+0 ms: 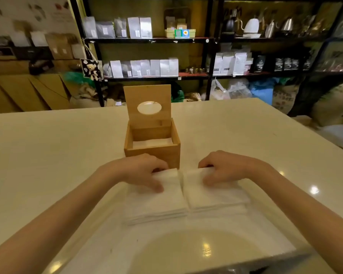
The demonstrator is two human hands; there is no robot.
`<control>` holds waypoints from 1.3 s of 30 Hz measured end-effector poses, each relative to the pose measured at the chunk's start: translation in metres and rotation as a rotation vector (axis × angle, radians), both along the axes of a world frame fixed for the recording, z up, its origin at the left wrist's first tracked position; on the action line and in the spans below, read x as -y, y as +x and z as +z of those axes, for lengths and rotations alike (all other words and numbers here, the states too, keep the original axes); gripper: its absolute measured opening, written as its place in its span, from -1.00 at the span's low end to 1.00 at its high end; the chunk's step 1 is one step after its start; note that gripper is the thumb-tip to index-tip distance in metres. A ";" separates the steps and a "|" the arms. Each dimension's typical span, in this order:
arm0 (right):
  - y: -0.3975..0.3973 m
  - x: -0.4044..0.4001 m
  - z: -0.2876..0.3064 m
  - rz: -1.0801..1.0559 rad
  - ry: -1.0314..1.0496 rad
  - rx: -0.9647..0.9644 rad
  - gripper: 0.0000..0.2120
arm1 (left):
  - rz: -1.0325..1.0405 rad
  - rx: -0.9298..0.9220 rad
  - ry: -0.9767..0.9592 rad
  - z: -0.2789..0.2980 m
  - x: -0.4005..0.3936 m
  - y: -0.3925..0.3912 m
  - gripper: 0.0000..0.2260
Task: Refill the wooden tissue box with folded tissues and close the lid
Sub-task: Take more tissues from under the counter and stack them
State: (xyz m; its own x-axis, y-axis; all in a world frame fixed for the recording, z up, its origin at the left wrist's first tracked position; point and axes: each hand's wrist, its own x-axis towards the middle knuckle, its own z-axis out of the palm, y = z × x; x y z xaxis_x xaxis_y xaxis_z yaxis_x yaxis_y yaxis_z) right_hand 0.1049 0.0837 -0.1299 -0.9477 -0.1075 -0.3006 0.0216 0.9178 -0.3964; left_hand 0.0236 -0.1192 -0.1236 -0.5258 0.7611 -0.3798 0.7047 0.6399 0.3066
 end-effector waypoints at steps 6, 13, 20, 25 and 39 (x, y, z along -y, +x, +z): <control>-0.012 -0.005 0.002 0.070 0.004 0.014 -0.77 | 0.038 -0.115 -0.001 -0.001 -0.002 0.009 -0.63; -0.006 -0.013 -0.001 0.109 0.059 0.000 -0.52 | -0.089 -0.219 0.147 0.002 -0.024 0.032 -0.48; 0.017 -0.044 -0.015 0.008 -0.114 -0.165 -0.37 | -0.060 -0.126 0.122 -0.015 -0.052 0.034 -0.45; 0.023 -0.050 -0.025 0.046 -0.068 -0.091 -0.40 | -0.031 -0.140 0.003 -0.013 -0.061 0.033 -0.54; 0.007 -0.035 -0.004 0.041 0.020 0.092 -0.64 | -0.061 -0.071 -0.230 0.000 -0.089 0.023 -0.63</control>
State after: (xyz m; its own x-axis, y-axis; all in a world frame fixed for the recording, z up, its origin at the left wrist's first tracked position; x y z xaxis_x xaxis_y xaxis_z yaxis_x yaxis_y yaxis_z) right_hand 0.1114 0.1184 -0.1337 -0.9108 -0.1388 -0.3888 0.0195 0.9262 -0.3764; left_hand 0.0464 -0.0300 -0.1240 -0.5131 0.6901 -0.5104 0.7585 0.6429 0.1067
